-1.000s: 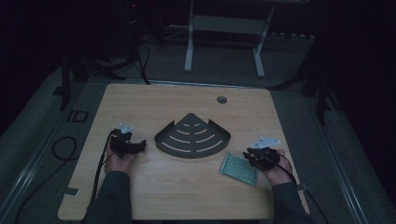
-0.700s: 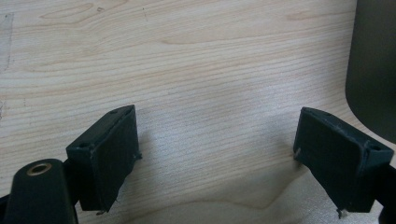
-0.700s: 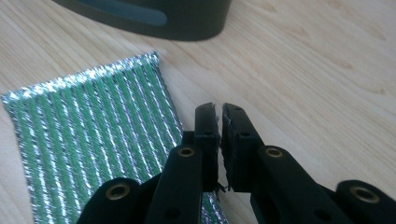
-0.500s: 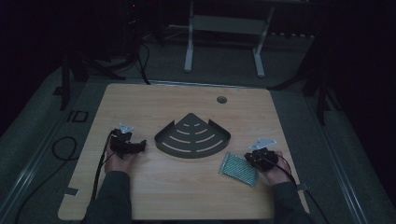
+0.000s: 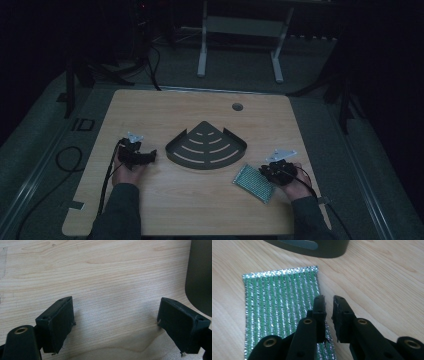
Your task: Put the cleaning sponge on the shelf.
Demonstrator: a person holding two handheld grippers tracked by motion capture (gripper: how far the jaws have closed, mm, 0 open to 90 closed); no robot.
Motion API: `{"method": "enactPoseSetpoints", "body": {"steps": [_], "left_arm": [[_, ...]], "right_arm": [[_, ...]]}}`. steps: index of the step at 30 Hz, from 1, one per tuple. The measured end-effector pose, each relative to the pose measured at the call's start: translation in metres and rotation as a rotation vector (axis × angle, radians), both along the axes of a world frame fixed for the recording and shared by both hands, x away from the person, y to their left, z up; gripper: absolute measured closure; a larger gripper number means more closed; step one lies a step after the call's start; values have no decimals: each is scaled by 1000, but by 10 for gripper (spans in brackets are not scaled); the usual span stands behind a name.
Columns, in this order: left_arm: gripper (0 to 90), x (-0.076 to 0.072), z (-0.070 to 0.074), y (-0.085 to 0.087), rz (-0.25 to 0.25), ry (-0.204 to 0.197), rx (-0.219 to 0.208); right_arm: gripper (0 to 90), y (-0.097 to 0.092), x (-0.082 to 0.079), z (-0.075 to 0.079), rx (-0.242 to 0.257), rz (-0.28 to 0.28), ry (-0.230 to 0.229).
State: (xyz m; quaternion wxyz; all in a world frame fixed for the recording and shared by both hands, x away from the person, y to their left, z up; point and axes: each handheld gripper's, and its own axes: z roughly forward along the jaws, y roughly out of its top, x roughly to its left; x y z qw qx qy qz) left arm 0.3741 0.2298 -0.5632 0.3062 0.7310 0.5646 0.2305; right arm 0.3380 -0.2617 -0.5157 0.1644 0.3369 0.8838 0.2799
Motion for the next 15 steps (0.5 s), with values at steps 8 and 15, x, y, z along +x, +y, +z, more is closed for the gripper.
{"method": "enactPoseSetpoints", "body": {"steps": [8, 15], "left_arm": [[143, 0, 0, 0, 0, 0, 0], [143, 0, 0, 0, 0, 0, 0]], "right_arm": [[746, -1, 6, 0, 14, 26, 55], [719, -2, 6, -2, 16, 32, 74]]}}
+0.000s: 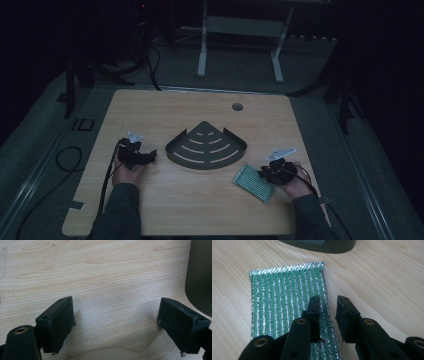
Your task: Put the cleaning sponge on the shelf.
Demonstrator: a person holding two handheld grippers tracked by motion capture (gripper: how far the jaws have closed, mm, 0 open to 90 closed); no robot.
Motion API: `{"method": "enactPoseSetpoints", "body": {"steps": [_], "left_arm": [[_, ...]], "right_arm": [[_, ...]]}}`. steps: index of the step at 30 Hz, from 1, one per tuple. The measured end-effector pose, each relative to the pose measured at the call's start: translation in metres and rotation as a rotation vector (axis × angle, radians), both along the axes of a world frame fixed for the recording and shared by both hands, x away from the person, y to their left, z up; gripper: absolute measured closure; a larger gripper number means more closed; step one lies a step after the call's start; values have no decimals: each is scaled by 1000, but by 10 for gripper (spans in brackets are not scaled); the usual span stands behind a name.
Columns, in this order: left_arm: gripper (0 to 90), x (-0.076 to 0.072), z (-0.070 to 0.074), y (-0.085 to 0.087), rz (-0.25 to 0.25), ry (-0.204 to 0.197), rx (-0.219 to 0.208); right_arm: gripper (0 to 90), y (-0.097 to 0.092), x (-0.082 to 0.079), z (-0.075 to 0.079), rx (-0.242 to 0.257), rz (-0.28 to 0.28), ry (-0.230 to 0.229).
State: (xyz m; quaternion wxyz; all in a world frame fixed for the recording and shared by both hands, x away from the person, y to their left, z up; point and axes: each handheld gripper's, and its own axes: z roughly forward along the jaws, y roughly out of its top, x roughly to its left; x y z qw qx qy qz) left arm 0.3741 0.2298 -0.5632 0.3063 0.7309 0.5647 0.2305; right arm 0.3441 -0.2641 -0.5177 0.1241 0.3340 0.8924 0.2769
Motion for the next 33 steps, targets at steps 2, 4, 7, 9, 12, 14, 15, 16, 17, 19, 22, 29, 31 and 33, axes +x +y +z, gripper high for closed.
{"method": "enactPoseSetpoints", "body": {"steps": [2, 4, 7, 9, 12, 14, 15, 16, 17, 19, 22, 29, 31, 33], "left_arm": [[143, 0, 0, 0, 0, 0, 0], [143, 0, 0, 0, 0, 0, 0], [143, 0, 0, 0, 0, 0, 0], [143, 0, 0, 0, 0, 0, 0], [143, 0, 0, 0, 0, 0, 0], [143, 0, 0, 0, 0, 0, 0], [143, 0, 0, 0, 1, 0, 0], [143, 0, 0, 0, 1, 0, 0], [143, 0, 0, 0, 1, 0, 0], [143, 0, 0, 0, 2, -1, 0], [143, 0, 0, 0, 2, -1, 0], [143, 0, 0, 0, 2, -1, 0], [143, 0, 0, 0, 2, 0, 0], [143, 0, 0, 0, 2, 0, 0]], "right_arm": [[714, 0, 0, -1, -2, 4, 8], [710, 0, -1, -2, -2, 8, 14], [704, -2, -1, -2, 1, 6, 19], [701, -3, -3, -2, 2, 1, 26], [699, -5, -5, -2, 4, 0, 29], [695, -5, -5, -2, 5, -1, 30], [691, -5, -5, -2, 6, -3, 34], [689, -5, -4, -2, 6, -3, 36], [687, -5, -4, -2, 7, -4, 41], [684, -5, -3, -1, 9, -8, 50], [683, -5, -2, -1, 12, -12, 52], [667, -5, 1, 1, 46, -15, 87], [666, -6, 2, 1, 61, -19, 102], [668, -6, 3, 1, 59, -26, 117]]}}
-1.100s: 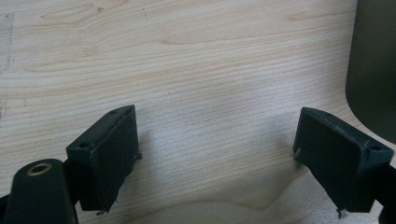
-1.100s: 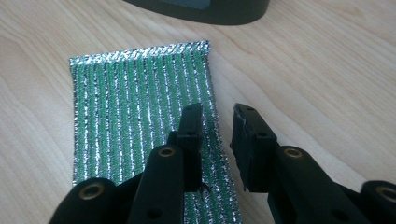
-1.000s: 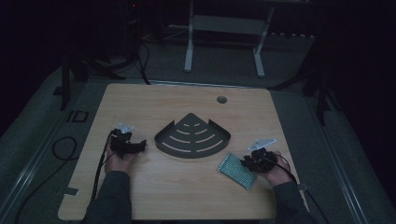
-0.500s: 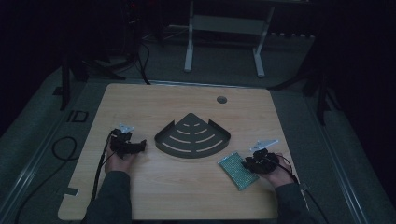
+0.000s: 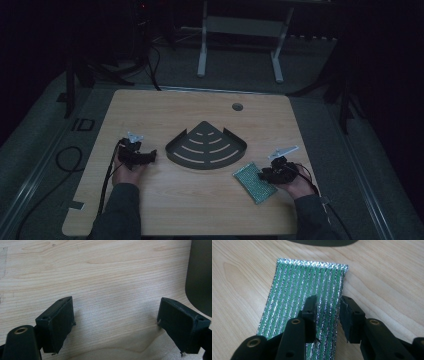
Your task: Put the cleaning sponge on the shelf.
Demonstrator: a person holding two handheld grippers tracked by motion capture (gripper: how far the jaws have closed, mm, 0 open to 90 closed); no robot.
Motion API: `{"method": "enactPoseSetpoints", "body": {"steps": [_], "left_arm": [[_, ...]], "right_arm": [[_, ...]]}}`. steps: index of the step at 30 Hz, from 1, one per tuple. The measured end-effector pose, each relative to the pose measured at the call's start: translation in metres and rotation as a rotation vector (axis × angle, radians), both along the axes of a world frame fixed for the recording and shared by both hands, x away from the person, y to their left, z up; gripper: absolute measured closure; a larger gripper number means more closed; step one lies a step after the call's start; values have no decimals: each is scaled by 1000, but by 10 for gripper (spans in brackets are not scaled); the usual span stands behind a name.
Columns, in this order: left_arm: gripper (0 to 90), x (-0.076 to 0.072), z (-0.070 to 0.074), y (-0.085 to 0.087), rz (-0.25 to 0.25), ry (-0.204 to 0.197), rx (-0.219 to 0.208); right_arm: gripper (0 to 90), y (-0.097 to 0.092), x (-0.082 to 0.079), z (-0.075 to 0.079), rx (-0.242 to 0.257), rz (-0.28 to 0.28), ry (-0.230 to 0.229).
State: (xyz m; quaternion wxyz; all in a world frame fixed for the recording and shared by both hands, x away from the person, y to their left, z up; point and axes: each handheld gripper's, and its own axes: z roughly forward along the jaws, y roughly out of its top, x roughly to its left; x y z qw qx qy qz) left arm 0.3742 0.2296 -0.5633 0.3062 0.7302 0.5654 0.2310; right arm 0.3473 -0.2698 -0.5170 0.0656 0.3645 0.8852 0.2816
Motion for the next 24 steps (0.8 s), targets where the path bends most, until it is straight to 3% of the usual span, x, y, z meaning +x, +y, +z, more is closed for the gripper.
{"method": "enactPoseSetpoints", "body": {"steps": [10, 24], "left_arm": [[143, 0, 0, 0, 0, 0, 0], [143, 0, 0, 0, 0, 0, 0]], "right_arm": [[693, -2, 8, -5, 6, -22, 80], [718, -8, 20, -10, 69, -72, 214]]}}
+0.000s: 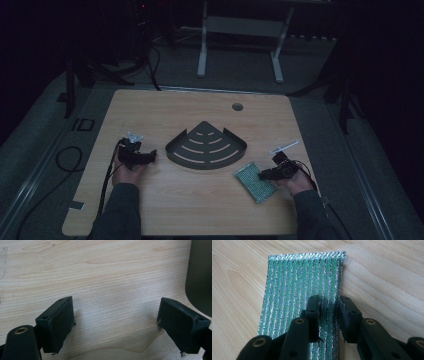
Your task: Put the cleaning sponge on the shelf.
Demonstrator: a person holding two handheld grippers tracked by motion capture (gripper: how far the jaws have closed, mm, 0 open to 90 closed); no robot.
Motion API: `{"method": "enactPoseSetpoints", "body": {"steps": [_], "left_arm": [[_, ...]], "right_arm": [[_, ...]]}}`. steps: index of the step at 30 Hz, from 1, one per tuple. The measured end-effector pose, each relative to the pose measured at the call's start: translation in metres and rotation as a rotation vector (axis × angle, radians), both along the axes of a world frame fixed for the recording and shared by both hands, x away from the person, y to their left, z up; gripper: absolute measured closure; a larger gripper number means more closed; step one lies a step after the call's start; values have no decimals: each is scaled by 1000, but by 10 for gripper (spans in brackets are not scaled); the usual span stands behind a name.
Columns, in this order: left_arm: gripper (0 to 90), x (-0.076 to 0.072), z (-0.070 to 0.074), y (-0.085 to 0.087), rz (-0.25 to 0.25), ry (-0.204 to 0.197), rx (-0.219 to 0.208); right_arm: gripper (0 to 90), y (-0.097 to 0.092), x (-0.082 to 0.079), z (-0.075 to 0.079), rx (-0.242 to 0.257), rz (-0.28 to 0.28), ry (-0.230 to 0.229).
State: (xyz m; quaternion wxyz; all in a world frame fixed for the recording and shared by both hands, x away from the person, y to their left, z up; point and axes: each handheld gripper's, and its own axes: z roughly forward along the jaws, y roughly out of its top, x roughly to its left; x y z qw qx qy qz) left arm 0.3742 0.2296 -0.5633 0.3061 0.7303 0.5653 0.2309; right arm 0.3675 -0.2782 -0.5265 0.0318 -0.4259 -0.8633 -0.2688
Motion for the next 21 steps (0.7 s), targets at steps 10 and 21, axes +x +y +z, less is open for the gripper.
{"method": "enactPoseSetpoints", "body": {"steps": [10, 21], "left_arm": [[143, 0, 0, 0, 0, 0, 0], [143, 0, 0, 0, 1, 0, -1]], "right_arm": [[849, 10, 0, 6, -83, 25, -15], [878, 13, -5, 11, -114, 25, -54]]}}
